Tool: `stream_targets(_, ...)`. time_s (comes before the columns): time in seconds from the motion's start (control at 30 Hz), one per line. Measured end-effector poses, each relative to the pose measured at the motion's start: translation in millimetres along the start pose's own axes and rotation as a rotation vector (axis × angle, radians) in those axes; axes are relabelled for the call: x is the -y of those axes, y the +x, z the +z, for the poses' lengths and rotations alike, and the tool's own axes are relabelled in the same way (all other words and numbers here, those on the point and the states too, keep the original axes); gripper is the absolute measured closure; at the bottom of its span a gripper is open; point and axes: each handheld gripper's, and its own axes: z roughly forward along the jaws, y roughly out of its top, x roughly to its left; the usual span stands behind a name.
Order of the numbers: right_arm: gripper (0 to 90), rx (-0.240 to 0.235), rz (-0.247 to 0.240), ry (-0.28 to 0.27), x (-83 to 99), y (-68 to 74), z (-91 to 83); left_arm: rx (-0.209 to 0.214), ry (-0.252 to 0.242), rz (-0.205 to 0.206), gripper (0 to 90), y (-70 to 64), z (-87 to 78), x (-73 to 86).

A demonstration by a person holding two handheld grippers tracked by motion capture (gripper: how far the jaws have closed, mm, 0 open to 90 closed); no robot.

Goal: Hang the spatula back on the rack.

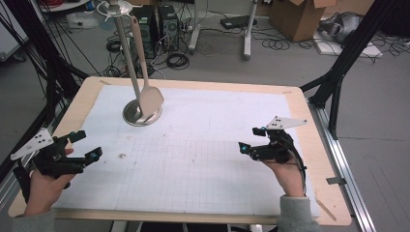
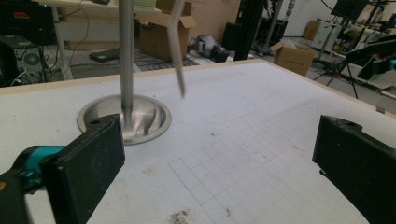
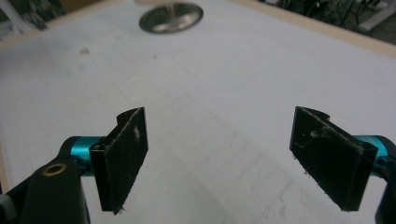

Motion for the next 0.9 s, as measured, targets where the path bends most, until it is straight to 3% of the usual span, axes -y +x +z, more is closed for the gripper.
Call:
stream_targets(0.1,18.3,0.001,-0.021,-0.019,10.4,4.6,-5.3,-0.006,0.006,-0.004,2.8,1.9,1.0,2.0)
stream_targets(0.23,17.6,-0.007,0.011,-0.055,23.6,4.6,-15.5,-0.012,0.007,-0.010,2.8,3.8,0.8,3.8)
stream_targets(0.43,17.6,0.008,0.067,-0.205,44.0,3.6,-40.7,-0.007,0.008,-0.005,2.8,4.1,1.2,5.2)
stream_targets(0.6,17.6,-0.009,0.092,-0.238,49.2,1.1,-49.8,0.009,0.015,-0.011,2.8,3.2,3.6,6.4)
stream_targets(0.67,17.6,-0.024,0.108,-0.289,55.2,0.0,-56.7,0.024,0.015,-0.017,2.8,2.7,3.8,4.7)
stream_targets(0.9,17.6,-0.013,0.132,-0.312,59.5,-4.9,-62.8,0.033,0.037,-0.003,2.8,0.2,7.6,5.1)
